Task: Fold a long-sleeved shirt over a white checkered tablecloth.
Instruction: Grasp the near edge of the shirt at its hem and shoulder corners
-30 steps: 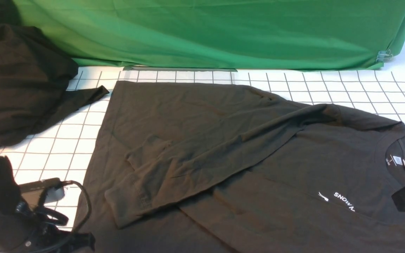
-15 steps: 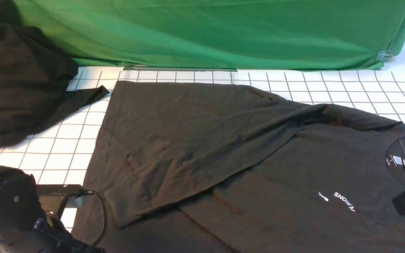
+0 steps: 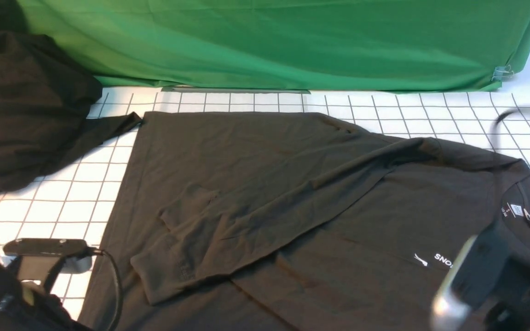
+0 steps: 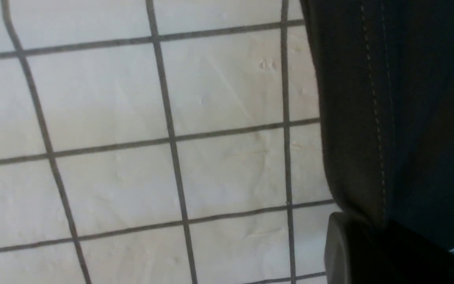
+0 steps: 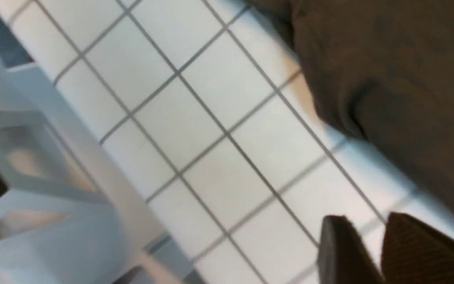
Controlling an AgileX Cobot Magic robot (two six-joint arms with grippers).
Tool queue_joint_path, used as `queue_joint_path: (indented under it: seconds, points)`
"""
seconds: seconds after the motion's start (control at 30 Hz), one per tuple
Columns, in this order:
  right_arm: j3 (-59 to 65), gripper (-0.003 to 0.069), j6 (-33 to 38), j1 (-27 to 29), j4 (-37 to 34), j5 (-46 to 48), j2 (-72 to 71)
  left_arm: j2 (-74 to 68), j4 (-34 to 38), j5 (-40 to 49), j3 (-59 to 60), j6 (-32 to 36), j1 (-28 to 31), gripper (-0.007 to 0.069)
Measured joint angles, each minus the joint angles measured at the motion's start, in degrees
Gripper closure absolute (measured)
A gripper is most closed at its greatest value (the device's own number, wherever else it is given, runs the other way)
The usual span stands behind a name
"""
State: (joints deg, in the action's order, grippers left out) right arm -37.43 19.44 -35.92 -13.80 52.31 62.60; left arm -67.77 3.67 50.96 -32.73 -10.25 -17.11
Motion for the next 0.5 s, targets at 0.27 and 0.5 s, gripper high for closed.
queue_joint_path:
  seconds: [0.27, 0.5]
  points:
    - [3.2, 0.013, -11.5, -14.7, 12.8, -18.4, 8.5, 1.4, 0.0, 0.2, 0.0, 0.0, 0.0, 0.0603]
    - [3.3, 0.0111, -19.4, -15.4, 25.0, -19.7, 17.6, 1.4, 0.5, 0.1, 0.0, 0.0, 0.0, 0.0603]
